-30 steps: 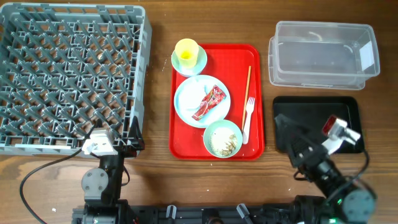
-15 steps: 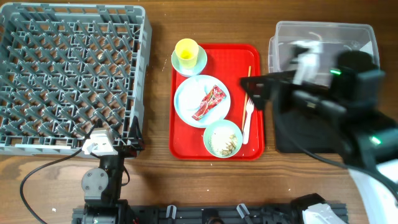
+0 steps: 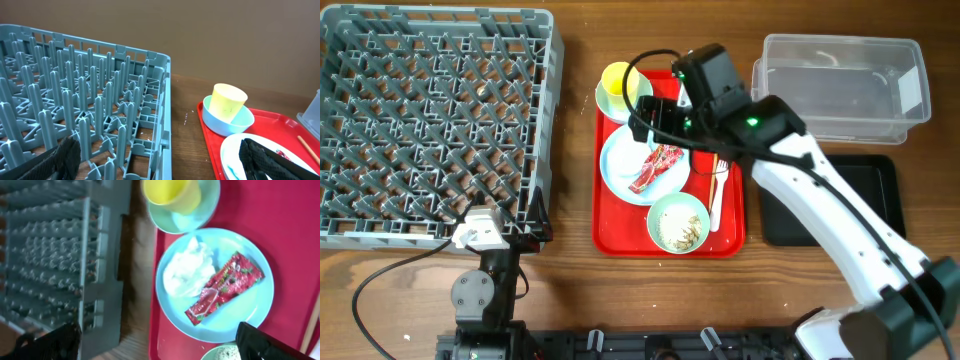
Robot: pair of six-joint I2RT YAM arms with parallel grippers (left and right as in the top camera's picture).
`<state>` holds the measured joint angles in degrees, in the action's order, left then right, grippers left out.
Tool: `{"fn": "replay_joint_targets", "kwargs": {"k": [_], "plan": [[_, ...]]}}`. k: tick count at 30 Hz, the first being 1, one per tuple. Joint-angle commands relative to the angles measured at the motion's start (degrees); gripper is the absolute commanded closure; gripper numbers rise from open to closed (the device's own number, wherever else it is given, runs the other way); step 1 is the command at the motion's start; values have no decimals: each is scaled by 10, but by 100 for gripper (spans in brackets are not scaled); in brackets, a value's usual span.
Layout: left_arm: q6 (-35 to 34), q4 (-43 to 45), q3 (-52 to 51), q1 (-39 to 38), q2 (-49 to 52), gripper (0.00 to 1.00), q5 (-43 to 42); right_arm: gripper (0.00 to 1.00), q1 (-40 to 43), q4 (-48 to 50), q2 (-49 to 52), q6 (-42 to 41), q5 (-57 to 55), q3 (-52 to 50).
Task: Sort waste into correct bins and load items into the dishwasher rack
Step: 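Reach the right gripper to the plate and grasp the red wrapper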
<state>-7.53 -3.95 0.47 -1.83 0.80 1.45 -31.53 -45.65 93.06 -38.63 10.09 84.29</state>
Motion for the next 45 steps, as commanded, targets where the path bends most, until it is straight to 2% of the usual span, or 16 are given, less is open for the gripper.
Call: {"fn": "replay_joint_targets", "kwargs": {"k": [1,4,9,14,15,16,17,34,42,45], "plan": [[11,-2,-2,-3,-4,0,-3,15,-1,-20,53,-85,-79,15],[11,-2,-2,-3,-4,0,-3,34,-2,-37,113,-123,-89,15],[11,-2,-2,-3,-4,0,-3,35,-10,-39,195,-155,-101,15],[11,-2,-2,-3,-4,0,-3,41,-13,-17,230,-156,-101,15],[11,-2,-2,-3,-4,0,-3,40,-13,-11,230,-169,-101,15],[11,-2,-2,-3,-4,0,-3,32,-13,-8,230,-180,-101,15],[11,-2,-2,-3,-4,0,-3,31,-13,-7,230,-187,-101,15],[11,-2,-2,-3,-4,0,-3,34,-32,3,274,-217,-127,15],[11,-2,-2,-3,-4,0,-3,42,-32,2,276,-218,-139,6],[11,-2,-1,-3,-4,0,-3,59,-32,1,278,-218,-139,4]]}}
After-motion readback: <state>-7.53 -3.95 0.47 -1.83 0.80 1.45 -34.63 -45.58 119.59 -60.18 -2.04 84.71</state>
